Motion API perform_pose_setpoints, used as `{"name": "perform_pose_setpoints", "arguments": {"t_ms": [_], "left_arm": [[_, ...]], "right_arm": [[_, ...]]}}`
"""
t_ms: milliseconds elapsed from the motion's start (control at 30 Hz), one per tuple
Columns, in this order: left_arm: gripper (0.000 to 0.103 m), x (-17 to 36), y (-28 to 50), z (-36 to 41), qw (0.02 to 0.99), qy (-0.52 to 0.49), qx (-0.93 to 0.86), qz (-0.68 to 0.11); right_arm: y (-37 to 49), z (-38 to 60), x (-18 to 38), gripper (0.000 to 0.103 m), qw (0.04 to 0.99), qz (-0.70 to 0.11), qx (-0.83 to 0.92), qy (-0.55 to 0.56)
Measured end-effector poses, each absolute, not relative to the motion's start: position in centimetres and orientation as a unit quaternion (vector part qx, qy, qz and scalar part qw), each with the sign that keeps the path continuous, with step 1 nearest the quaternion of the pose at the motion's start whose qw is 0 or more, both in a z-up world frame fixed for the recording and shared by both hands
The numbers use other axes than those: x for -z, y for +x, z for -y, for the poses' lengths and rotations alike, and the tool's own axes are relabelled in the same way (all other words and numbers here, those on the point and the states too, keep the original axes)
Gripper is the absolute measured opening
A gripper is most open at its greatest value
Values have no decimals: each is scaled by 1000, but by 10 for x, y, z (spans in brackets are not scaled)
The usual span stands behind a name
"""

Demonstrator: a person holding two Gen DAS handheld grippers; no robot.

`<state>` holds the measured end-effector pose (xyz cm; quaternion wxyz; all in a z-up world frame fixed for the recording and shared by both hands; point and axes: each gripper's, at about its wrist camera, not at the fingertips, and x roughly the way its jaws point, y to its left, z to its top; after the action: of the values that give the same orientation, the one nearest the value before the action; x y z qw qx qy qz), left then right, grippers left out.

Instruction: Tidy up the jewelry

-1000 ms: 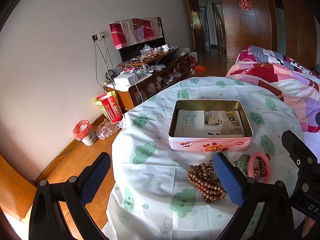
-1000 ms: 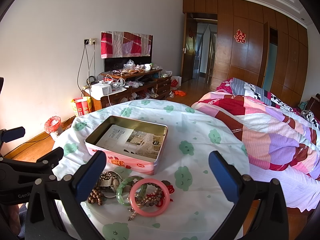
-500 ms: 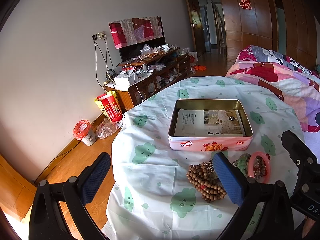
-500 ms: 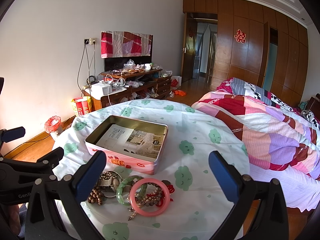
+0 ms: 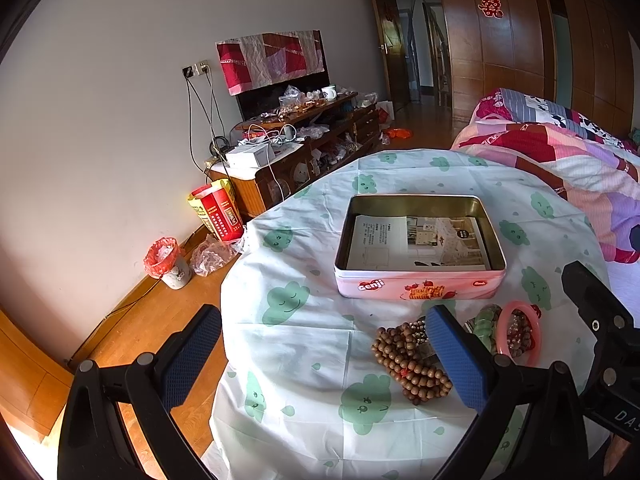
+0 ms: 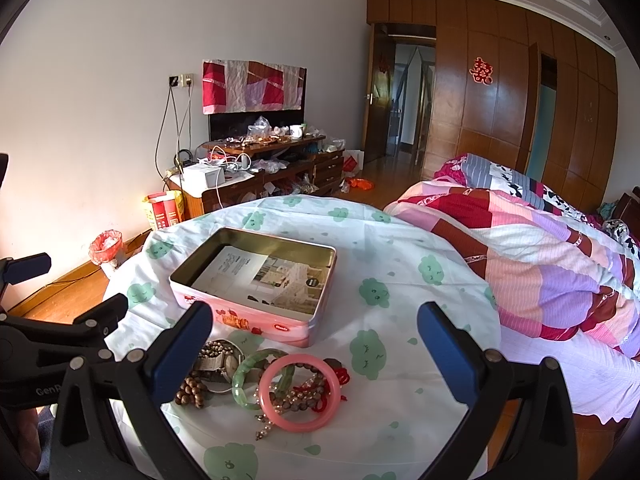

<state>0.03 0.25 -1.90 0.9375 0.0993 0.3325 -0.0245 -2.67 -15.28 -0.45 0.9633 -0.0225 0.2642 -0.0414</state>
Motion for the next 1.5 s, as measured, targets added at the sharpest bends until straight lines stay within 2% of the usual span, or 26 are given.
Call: {"name": "perform_pose_setpoints", "arguments": {"t_ms": [333, 733, 1100, 1200, 1267, 1333, 1433, 1500], "left_arm": [[102, 22, 6, -1, 933, 103, 26, -345], [102, 51, 21, 1, 917, 103, 39, -384], [101, 80, 28, 5, 905, 94, 70, -410], [93, 87, 31, 9, 899, 89, 79, -421], [80, 94, 35, 11, 893, 89, 84, -432], [73, 103, 39, 14, 886, 84, 96, -446], [69, 104, 38, 20, 886, 87, 107, -443], [50, 104, 35, 23, 886, 82, 130, -438]], "right_arm": [[-25, 154, 6, 103, 962, -267, 41, -22], [-15, 164, 24, 103, 955, -292, 45, -16], [0, 187, 60, 103, 942, -333, 49, 14], [1, 188, 67, 103, 940, -338, 48, 14], [2, 188, 70, 103, 939, -340, 46, 13], [3, 189, 73, 103, 938, -343, 44, 14], [5, 192, 78, 103, 937, -347, 44, 18], [6, 192, 79, 103, 936, -349, 45, 18]]}}
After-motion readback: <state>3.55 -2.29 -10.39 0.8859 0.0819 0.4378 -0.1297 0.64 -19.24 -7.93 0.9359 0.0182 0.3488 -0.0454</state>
